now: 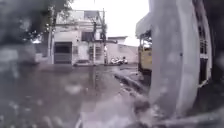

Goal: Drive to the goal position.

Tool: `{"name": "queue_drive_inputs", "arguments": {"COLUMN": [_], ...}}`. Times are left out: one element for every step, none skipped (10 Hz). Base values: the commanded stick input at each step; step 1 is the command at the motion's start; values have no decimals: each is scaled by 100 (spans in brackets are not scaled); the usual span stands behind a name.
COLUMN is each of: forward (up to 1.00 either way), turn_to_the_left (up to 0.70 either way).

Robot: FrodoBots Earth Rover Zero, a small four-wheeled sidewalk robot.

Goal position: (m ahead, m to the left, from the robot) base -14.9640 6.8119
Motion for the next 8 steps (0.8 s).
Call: {"name": "queue_drive_inputs", "arguments": {"forward": [100,100,100,100,100,100,100,100], "turn_to_the_left": [27,27,27,27,27,27,27,27]}}
